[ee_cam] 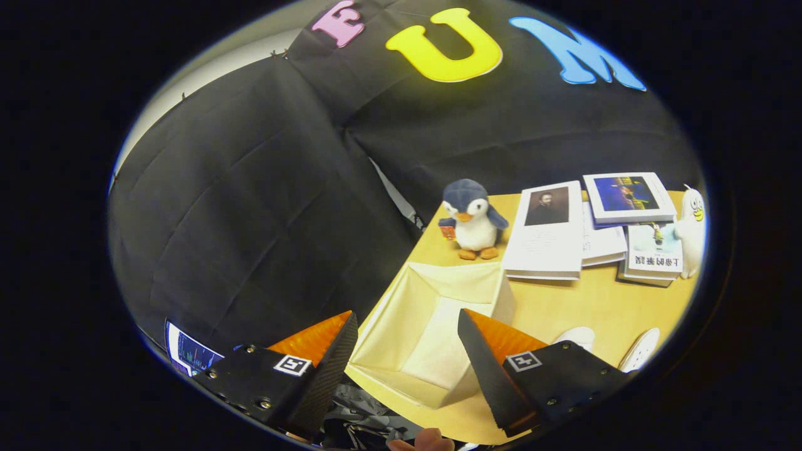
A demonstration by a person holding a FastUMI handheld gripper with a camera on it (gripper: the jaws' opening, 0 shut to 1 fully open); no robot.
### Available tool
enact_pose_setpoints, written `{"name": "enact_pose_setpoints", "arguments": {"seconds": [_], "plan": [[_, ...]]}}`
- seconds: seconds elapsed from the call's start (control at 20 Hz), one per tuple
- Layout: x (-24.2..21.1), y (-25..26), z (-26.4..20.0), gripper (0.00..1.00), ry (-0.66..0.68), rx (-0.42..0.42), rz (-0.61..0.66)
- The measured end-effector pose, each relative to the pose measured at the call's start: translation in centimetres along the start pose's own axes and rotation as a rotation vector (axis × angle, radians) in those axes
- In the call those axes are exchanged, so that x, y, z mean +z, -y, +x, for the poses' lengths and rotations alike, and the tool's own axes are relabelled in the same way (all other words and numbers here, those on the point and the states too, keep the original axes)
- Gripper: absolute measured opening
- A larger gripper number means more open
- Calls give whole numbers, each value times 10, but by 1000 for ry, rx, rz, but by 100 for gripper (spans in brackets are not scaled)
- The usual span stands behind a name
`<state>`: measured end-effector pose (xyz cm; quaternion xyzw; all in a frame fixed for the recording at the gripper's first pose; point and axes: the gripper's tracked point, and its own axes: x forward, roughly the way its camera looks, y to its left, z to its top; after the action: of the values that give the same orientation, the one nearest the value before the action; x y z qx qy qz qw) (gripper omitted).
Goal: Open the storage box then place both shoes into the box .Put the left shoe in first, then the right shoe, with the right side of both shoes facing outward in a uniform manner.
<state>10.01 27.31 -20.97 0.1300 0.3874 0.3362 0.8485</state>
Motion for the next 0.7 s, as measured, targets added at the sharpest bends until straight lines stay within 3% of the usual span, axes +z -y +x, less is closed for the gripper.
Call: {"name": "enact_pose_setpoints", "arguments": {"seconds": [0.35, 0.7], "plan": [[-24, 67, -34, 97, 7, -111, 73], [-77, 128, -44, 97, -95, -258, 75]]}}
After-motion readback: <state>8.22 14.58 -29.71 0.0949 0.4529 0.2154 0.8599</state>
